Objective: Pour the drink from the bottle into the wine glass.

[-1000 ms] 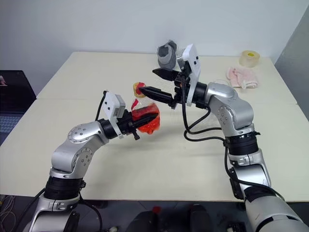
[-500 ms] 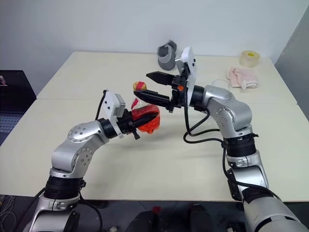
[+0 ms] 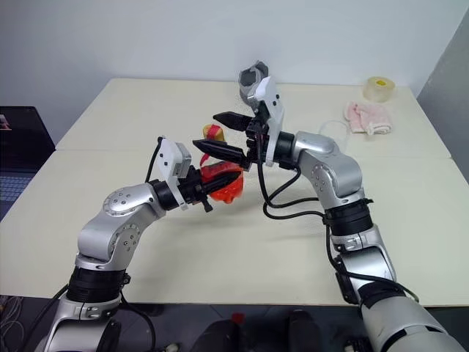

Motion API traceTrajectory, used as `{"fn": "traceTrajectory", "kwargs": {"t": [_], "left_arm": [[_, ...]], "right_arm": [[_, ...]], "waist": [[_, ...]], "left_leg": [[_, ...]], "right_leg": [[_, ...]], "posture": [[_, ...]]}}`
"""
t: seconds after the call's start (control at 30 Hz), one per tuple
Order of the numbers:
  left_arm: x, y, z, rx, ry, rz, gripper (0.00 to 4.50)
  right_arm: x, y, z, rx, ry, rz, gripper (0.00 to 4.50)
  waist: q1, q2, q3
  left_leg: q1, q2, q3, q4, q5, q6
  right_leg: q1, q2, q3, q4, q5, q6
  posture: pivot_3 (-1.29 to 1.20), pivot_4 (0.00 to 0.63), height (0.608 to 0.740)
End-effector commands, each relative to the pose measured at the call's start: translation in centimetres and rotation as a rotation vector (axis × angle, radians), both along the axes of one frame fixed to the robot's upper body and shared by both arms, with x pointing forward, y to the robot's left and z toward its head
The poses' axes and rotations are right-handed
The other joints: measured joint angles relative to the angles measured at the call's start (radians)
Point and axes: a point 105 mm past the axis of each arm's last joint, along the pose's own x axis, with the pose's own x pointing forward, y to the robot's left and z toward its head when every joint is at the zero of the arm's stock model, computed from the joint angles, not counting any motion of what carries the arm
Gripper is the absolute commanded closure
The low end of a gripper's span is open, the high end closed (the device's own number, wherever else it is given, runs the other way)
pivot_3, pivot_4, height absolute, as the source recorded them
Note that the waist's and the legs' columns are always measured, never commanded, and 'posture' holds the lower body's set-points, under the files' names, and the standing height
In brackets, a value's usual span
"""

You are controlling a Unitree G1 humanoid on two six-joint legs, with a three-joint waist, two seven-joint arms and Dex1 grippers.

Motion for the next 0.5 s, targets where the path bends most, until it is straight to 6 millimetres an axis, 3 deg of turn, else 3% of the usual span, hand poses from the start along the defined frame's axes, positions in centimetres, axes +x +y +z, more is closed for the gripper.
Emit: {"fn": "traceTrajectory", "kwargs": {"t": [0.03,0.17,0.5], "left_arm": [[-0.6,-0.1,1.6,-0.010,-0.069,-0.014,3.63],[-0.7,-0.2,1.5,-0.011,-0.068,-0.014,3.64],[-0.6,-0.4,1.5,-0.011,-0.069,-0.021,3.64]], "right_arm": [[-0.6,0.3,1.9,0.030,-0.059,0.024,1.65],[-1.0,0.1,2.1,0.041,-0.041,0.048,3.03],[-2.4,-0.1,2.4,0.043,-0.011,0.113,3.11]], "waist": [[-0.001,0.000,0.000],[0.000,0.000,0.000],[0.000,0.000,0.000]], "left_leg": [[0.000,0.000,0.000,0.000,0.000,0.000],[0.000,0.000,0.000,0.000,0.000,0.000],[0.000,0.000,0.000,0.000,0.000,0.000]], "right_leg": [[0.000,0.000,0.000,0.000,0.000,0.000],[0.000,0.000,0.000,0.000,0.000,0.000],[0.000,0.000,0.000,0.000,0.000,0.000]], "posture": [[0.00,0.150,0.740],[0.00,0.150,0.740],[0.00,0.150,0.740]]}}
